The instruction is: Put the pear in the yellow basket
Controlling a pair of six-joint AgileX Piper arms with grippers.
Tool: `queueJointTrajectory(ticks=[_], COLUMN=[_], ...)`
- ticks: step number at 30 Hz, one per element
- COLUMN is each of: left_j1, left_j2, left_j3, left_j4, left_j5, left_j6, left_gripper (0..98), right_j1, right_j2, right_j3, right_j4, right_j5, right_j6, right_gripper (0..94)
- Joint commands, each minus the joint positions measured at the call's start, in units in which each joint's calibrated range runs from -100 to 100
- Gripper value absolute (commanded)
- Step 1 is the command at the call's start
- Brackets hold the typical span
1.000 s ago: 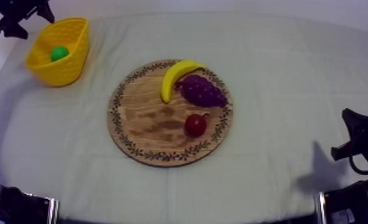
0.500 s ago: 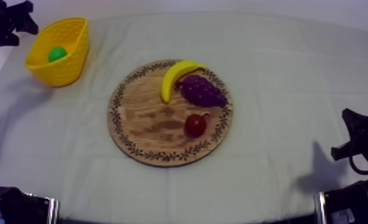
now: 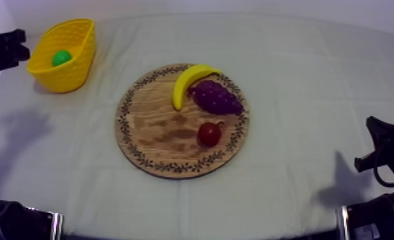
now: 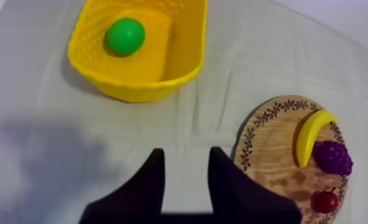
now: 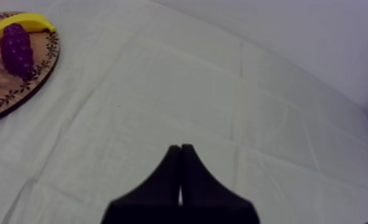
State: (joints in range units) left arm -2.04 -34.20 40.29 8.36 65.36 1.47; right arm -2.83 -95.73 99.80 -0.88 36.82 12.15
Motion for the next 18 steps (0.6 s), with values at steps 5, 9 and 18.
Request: queueJointTrajectory(ticks=[5, 9, 18], left_j1=[-0.08, 0.11, 1.12], left_j2=[-8.32, -14.36, -29.81], left_j3=[11.36, 19.5, 41.09], left_j4=[0.03, -0.07, -2.41], left_j5=[-8.5, -14.76, -28.9], left_j6=[-0.83, -0.66, 3.5], left_gripper=[15.2, 8.6, 0.5], right_j1=[-0.01, -0.01, -0.01], right_j2=[-0.03, -0.03, -0.03], right_j3=[-0.02, -0.02, -0.02], right_j4=[-0.02, -0.02, -0.02], right_j5=[-0.04, -0.04, -0.04], right_j6=[-0.02, -0.02, -0.02], right_gripper=[0.2, 0.2, 0.2])
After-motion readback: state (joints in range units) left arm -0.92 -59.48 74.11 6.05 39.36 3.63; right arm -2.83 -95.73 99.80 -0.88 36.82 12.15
